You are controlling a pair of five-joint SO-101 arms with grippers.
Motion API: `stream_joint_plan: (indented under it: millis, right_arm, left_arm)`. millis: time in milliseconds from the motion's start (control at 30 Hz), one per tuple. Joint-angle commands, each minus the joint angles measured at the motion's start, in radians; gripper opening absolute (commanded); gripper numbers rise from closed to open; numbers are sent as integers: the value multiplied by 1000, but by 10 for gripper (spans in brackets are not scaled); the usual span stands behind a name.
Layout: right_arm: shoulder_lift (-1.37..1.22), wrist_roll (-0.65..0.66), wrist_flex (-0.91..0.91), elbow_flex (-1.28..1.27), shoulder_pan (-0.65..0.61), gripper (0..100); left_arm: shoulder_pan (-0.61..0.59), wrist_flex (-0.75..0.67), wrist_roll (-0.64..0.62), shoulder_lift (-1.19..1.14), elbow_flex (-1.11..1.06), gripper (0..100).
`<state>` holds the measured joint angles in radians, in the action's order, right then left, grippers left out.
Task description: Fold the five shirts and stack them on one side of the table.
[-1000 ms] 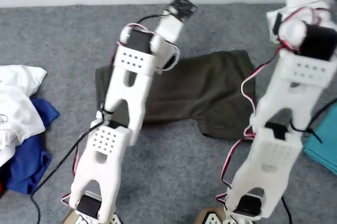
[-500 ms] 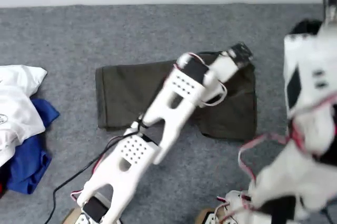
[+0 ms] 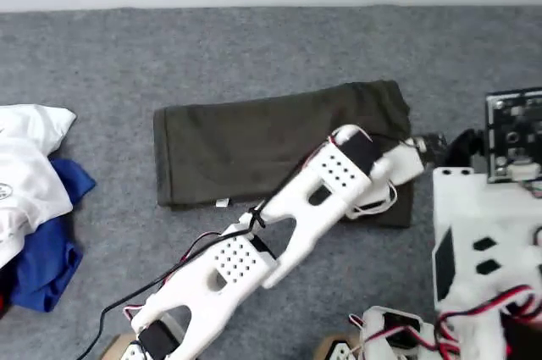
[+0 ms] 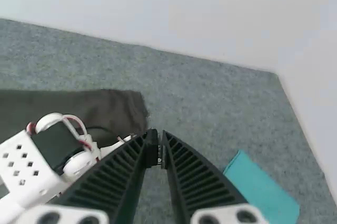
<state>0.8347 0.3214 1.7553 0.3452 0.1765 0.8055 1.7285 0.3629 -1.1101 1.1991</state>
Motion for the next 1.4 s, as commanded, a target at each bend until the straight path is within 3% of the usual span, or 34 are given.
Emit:
stream_joint_plan:
  millis: [0,600,967,1367]
  right_arm:
    - [47,-3,39,-60,13,29]
    - [70,-3,39,-91,13,29]
    - [74,-3,39,-91,13,28]
    - [74,-3,39,-91,13,28]
  left_arm:
    - [8,23,29,17,-1,174]
    - [9,12,43,-61,21,190]
    - [-9,-21,46,-91,70,7]
    - [-34,-57,40,-91,216,6]
